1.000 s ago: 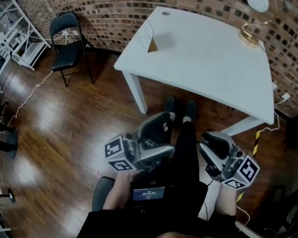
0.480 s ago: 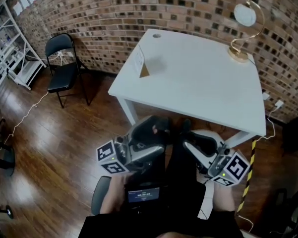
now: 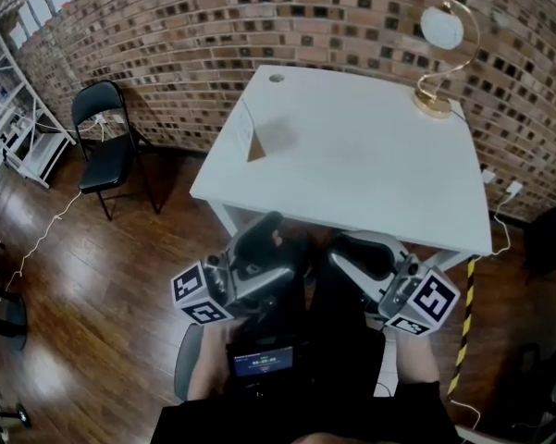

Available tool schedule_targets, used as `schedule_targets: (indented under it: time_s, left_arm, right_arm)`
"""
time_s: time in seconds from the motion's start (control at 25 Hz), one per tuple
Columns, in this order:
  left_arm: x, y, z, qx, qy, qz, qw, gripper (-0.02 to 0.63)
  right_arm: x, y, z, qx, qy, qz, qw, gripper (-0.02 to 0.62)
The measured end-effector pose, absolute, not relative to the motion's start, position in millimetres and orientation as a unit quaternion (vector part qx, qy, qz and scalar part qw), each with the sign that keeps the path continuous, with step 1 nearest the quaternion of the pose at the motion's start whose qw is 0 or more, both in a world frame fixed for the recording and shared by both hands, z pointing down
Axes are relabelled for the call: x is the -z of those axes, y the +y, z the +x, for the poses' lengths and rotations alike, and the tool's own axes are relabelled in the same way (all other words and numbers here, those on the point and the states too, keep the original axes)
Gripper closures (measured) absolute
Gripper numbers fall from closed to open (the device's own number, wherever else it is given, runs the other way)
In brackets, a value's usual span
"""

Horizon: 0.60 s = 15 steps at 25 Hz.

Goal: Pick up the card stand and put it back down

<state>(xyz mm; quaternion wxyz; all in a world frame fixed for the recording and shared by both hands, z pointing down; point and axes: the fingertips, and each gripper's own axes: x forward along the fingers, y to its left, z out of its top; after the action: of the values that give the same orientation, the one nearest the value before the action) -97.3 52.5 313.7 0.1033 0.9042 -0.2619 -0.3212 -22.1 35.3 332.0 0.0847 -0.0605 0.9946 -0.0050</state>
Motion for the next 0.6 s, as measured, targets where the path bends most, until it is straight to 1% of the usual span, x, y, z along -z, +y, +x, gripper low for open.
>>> schedule_targets:
  time_s: [0.24,0.6]
  left_arm:
    - [-308,34,-106,0.313,-0.279,0.904,0.087,0.206]
    - [-305,8,-111,0.295,-0.295,0.907,0.061,0.206]
  right_arm:
    - [-323,7,-34,0.006,0.993,-0.060,0.100,0.480]
    - [-332,-36,-62,0.011,0.995,-0.050,0.080,0.480]
